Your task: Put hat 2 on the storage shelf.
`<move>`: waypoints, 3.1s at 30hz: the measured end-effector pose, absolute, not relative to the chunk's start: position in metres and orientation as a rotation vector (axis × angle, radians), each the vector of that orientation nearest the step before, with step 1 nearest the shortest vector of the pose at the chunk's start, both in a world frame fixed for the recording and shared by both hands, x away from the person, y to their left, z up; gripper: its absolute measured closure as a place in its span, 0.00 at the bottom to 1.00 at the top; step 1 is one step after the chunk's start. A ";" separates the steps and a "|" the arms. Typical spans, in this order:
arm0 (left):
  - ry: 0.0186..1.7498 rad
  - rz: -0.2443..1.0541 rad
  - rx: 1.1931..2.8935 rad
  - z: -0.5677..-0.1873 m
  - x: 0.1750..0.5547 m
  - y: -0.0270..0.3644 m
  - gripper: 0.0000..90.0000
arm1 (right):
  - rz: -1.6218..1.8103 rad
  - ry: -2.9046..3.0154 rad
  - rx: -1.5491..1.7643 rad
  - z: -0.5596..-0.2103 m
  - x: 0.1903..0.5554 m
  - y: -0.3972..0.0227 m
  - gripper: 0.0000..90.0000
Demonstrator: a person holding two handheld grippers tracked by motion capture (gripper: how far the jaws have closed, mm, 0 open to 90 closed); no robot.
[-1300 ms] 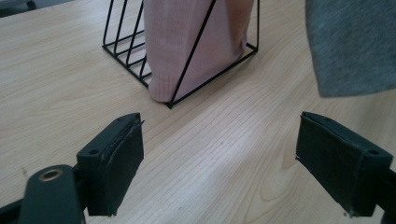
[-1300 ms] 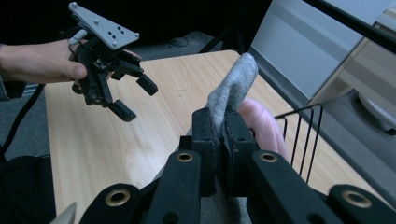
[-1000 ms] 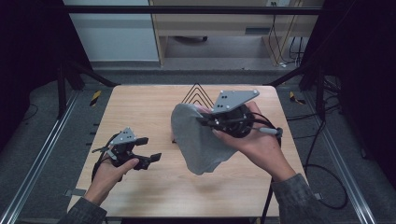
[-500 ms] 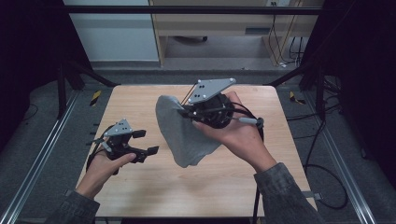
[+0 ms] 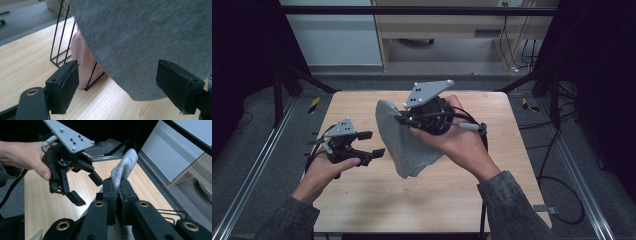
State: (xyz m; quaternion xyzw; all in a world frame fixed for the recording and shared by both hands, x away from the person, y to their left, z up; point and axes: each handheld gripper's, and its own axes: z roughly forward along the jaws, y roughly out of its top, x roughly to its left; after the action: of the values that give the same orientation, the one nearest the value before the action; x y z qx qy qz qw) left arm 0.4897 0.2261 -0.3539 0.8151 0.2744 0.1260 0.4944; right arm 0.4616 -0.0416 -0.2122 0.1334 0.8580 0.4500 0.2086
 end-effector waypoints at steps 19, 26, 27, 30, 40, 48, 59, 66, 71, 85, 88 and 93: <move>0.577 0.232 2.005 -0.360 0.497 0.198 0.87 | 1.264 2.379 0.424 -0.226 0.465 -0.057 0.95; 0.570 0.253 2.032 -0.346 0.491 0.187 0.98 | 1.259 2.346 0.558 -0.241 0.474 -0.094 0.95; 0.574 0.258 2.037 -0.344 0.491 0.187 0.98 | 1.265 2.338 0.575 -0.242 0.475 -0.098 0.95; 0.579 0.281 2.058 -0.332 0.491 0.186 0.98 | 1.284 2.316 0.610 -0.242 0.479 -0.108 0.95; 0.591 0.357 2.060 -0.294 0.494 0.193 0.98 | 1.348 2.249 0.666 -0.232 0.485 -0.122 0.95; 0.589 0.403 2.060 -0.265 0.499 0.192 0.98 | 1.392 2.215 0.687 -0.218 0.496 -0.123 0.95; 0.608 0.448 2.034 -0.234 0.514 0.185 0.98 | 1.494 2.138 0.762 -0.202 0.515 -0.134 0.95; 0.625 0.468 2.014 -0.220 0.532 0.175 0.98 | 1.495 2.087 0.801 -0.186 0.536 -0.139 0.95; 0.636 0.490 1.994 -0.218 0.549 0.172 0.98 | 1.499 2.064 0.801 -0.182 0.554 -0.141 0.95; 0.656 0.531 1.958 -0.221 0.574 0.167 0.98 | 1.503 2.008 0.834 -0.198 0.575 -0.150 0.95; 0.672 0.530 1.942 -0.226 0.577 0.164 0.98 | 1.490 2.000 0.842 -0.201 0.576 -0.149 0.95; 0.682 0.550 1.916 -0.228 0.583 0.162 0.98 | 1.486 1.995 0.842 -0.204 0.583 -0.147 0.95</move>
State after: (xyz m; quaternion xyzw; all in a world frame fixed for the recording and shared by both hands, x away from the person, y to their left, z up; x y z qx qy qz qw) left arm 0.5831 0.1624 -0.2284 0.7905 0.2813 0.2270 0.4944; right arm 0.5827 -0.1466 -0.2038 0.3099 0.7347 0.5472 0.2546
